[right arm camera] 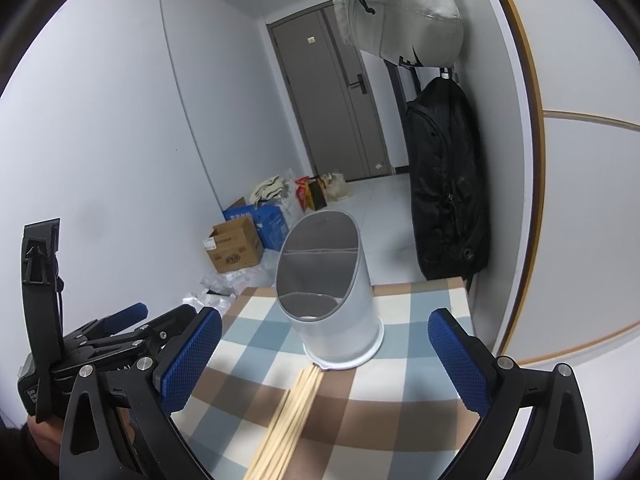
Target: Organize utensils
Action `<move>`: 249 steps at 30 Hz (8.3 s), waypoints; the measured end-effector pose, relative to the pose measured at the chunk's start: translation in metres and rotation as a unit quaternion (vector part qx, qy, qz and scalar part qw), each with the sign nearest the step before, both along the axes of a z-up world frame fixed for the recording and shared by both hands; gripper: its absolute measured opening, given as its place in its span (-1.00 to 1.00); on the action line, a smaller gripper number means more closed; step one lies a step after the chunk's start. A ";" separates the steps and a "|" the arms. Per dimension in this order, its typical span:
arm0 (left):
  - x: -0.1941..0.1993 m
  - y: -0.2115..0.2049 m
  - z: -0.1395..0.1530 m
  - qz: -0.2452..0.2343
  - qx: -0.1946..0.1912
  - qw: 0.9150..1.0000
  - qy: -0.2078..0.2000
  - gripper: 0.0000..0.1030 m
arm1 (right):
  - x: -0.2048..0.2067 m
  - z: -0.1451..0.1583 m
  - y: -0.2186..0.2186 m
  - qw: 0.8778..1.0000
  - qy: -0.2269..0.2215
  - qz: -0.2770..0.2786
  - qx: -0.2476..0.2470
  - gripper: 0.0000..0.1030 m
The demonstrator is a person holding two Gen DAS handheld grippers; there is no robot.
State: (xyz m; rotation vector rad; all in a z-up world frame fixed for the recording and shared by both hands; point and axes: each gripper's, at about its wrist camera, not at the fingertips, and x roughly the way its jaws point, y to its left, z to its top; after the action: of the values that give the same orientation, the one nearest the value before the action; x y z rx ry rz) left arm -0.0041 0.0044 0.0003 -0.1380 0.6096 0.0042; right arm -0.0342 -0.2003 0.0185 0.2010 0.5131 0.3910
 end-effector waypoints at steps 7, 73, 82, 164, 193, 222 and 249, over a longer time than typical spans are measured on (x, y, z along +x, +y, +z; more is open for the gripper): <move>0.001 0.002 -0.002 -0.001 -0.008 1.000 0.006 0.98 | -0.001 0.000 0.001 1.000 0.001 0.002 -0.001 1.00; 0.046 0.085 -0.043 0.026 -0.060 0.987 0.147 0.98 | 0.082 -0.138 0.120 0.933 0.225 0.123 -0.252 -0.73; 0.049 0.070 -0.044 0.022 -0.039 0.988 0.149 0.98 | 0.075 -0.133 0.070 0.943 0.271 0.115 -0.157 -0.93; 0.046 0.007 -0.102 -0.053 0.008 0.950 0.307 -0.66 | 0.075 -0.107 0.001 0.953 0.272 0.077 0.112 -1.00; 0.046 0.023 -0.079 -0.051 -0.053 0.965 0.253 -0.97 | 0.082 -0.134 0.096 0.952 0.257 0.136 -0.093 -0.27; 0.057 0.063 -0.073 -0.039 -0.131 0.966 0.219 -0.97 | 0.096 -0.147 0.141 0.936 0.253 0.135 -0.202 -0.86; 0.039 0.056 -0.011 -0.044 -0.133 0.987 0.082 -0.97 | 0.069 -0.032 0.074 0.991 0.079 0.103 -0.016 -0.93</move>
State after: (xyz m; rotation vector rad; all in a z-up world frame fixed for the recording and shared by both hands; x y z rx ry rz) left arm 0.0348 0.0600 -0.0110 -0.3719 0.7792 -0.1529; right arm 0.0345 -0.1267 -0.0133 0.1493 0.6991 0.5703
